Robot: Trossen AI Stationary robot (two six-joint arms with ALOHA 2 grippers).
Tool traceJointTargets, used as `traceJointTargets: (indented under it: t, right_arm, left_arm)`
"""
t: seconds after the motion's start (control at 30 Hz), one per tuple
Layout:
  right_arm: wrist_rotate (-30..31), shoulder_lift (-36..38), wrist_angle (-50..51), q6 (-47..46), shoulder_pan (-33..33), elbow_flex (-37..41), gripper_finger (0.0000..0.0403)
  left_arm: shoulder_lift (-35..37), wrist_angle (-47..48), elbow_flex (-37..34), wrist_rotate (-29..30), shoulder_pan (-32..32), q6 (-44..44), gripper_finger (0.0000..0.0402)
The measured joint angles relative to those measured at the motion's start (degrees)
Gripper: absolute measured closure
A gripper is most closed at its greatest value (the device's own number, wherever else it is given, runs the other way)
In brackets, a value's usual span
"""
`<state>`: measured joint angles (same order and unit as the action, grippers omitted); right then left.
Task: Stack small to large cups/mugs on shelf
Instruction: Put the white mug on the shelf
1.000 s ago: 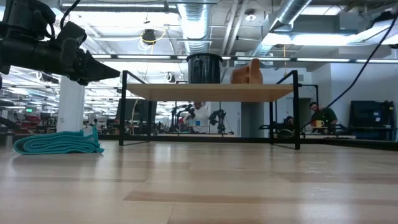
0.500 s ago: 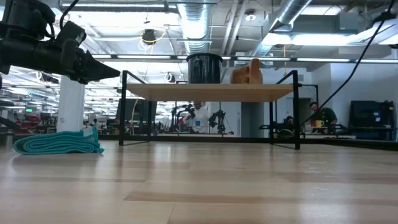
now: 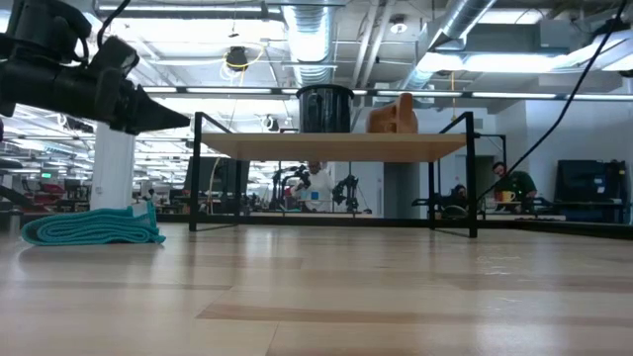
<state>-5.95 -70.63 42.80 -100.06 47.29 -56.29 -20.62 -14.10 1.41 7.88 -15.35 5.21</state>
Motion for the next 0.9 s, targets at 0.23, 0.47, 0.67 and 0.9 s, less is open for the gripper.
traceJointTargets:
  t: [0.23, 0.47, 0.67, 0.9]
  right_arm:
    - [-0.3, 0.0, -0.7, -4.3, 1.3, 0.0, 0.0154]
    - [-0.3, 0.0, 6.4, -14.4, 4.4, 0.0, 0.0154]
    - [-1.9, -4.5, 7.5, -19.6, 7.2, 0.0, 0.0154]
    - [-3.0, -10.7, 3.2, -23.7, 8.9, 0.0, 0.0154]
  left_arm:
    - [0.0, 1.5, 0.1, 0.0, 0.0, 0.0, 0.0401]
    - [0.0, 1.4, 0.2, 0.0, 0.0, -0.1, 0.0401]
    - [0.0, 1.4, 0.3, 0.1, 0.0, -0.4, 0.0401]
    - [0.0, 1.1, 0.3, 0.1, 0.0, -0.1, 0.0401]
